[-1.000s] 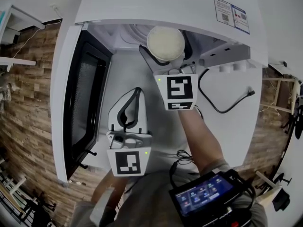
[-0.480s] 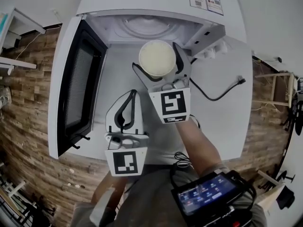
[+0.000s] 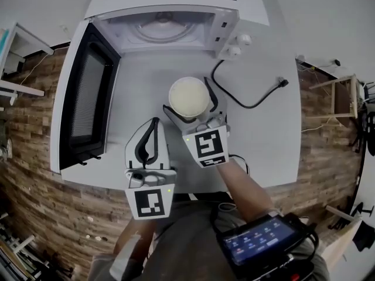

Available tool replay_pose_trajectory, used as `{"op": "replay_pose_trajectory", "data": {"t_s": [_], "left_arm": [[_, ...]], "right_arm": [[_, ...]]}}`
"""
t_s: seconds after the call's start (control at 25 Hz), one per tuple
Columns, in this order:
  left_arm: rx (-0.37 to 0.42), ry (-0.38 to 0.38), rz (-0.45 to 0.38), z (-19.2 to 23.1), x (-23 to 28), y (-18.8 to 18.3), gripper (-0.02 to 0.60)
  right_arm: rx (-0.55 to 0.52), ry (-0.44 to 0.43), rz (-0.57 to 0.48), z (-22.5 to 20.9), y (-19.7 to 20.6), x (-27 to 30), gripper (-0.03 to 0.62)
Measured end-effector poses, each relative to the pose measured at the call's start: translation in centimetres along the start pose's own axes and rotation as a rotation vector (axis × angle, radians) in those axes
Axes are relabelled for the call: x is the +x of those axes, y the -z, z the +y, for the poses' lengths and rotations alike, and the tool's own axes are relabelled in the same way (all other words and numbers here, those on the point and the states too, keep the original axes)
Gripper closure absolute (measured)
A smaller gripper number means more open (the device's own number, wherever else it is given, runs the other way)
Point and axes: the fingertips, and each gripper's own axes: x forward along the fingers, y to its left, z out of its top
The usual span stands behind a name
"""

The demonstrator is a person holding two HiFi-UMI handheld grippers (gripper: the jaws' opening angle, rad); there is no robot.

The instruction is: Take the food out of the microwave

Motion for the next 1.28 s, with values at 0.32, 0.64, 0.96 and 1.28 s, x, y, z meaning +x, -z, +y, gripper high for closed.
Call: {"op": "replay_pose_trajectory", "data": {"t_s": [0.32,0.64,0.96,1.28], "left_arm": [[0.014,0.001,-0.006,-1.8,-2.1,0.2,0.574],[0.022,0.0,-0.003,-2.2,-2.2,1.0,0.574],[0.022,-0.004,0.003,-2.3,-2.1,1.3,0.574],[0.025,-0.007,0.001,-2.2,-2.1,0.9,0.574]], "right_arm": [[0.008,-0.043,0.09,1.3,4.8,-2.5,0.077],[0.009,-0.055,0.124,1.0,7.0,-2.5,0.076],[0.035,-0.091,0.187,1.0,8.6,-2.1,0.077],[0.072,-0.118,0.226,1.2,9.3,-2.1,0.077]]}}
